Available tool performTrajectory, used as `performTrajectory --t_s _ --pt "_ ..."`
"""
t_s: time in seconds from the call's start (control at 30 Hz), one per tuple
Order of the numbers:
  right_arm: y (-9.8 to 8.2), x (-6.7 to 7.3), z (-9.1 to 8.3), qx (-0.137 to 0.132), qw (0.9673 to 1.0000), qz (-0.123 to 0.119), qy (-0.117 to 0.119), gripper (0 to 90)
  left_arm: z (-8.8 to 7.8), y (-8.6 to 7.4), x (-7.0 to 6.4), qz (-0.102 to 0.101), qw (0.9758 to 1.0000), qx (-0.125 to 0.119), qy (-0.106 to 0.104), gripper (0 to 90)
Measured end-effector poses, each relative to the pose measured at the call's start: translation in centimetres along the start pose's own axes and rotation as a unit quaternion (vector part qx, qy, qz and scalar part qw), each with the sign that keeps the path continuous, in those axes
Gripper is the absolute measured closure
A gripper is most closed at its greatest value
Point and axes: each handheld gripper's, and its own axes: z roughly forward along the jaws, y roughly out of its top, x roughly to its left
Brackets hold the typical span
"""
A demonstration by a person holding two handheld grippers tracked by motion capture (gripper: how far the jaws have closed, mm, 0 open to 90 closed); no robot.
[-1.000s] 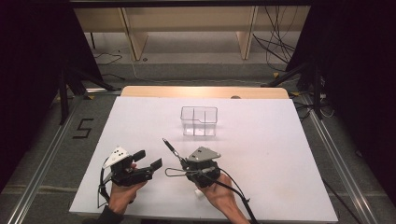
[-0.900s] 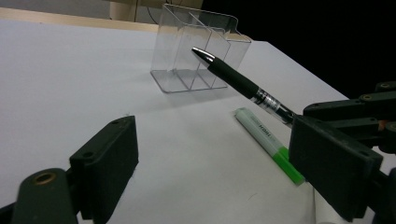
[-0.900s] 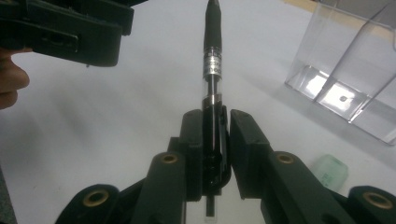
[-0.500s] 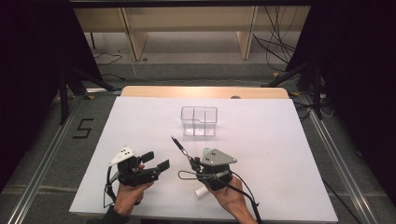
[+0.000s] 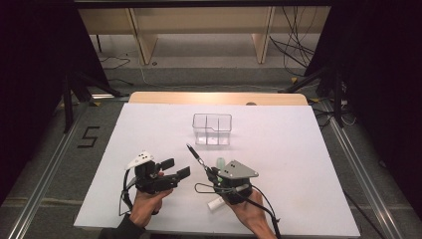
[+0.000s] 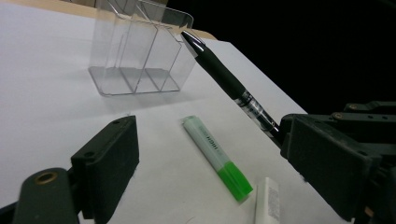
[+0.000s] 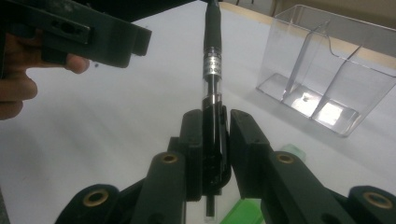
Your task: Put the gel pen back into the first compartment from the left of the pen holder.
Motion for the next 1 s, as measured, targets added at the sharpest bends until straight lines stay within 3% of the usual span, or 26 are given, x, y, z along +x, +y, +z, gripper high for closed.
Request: performTrajectory --t_s 0.17,0.27,0.4,0.5,0.57,0.67,0.77,0.93,1.0 --pt "0.0 0.0 -0.2 -0.006 1.0000 -0.004 -0.001 76.3 0.9 0.6 -0.5 -0.022 0.9995 0.007 -0.023 16.0" --pt "-0.1 0.3 -0.3 -0.010 0.9999 -0.008 -0.001 76.3 1.5 0.9 -0.5 -0.045 0.9981 0.006 -0.041 16.7" --pt "-0.1 0.6 -0.3 -0.013 0.9998 -0.016 -0.001 76.3 2.2 1.3 -0.5 -0.064 0.9967 0.006 -0.050 18.9" --pt "-0.1 0.7 -0.3 -0.016 0.9997 -0.019 -0.002 76.3 2.4 1.6 -0.6 -0.086 0.9940 0.004 -0.067 21.1" --pt "-0.1 0.8 -0.4 -0.024 0.9995 -0.021 -0.002 76.3 2.5 1.8 -0.6 -0.088 0.9939 0.002 -0.067 25.1" --pt "-0.1 0.9 -0.4 -0.028 0.9993 -0.023 -0.005 76.3 2.6 1.9 -0.3 -0.112 0.9906 -0.006 -0.078 31.0" --pt "-0.1 1.0 -0.4 -0.029 0.9992 -0.026 -0.004 76.3 2.6 1.9 -0.3 -0.115 0.9899 -0.010 -0.082 37.3" --pt "-0.2 1.2 -0.3 -0.031 0.9991 -0.029 -0.005 76.3 2.8 1.7 0.0 -0.148 0.9841 -0.010 -0.098 43.8" --pt "-0.2 1.3 -0.3 -0.032 0.9990 -0.030 -0.005 76.3 2.9 1.6 0.0 -0.152 0.9835 -0.010 -0.098 48.0"
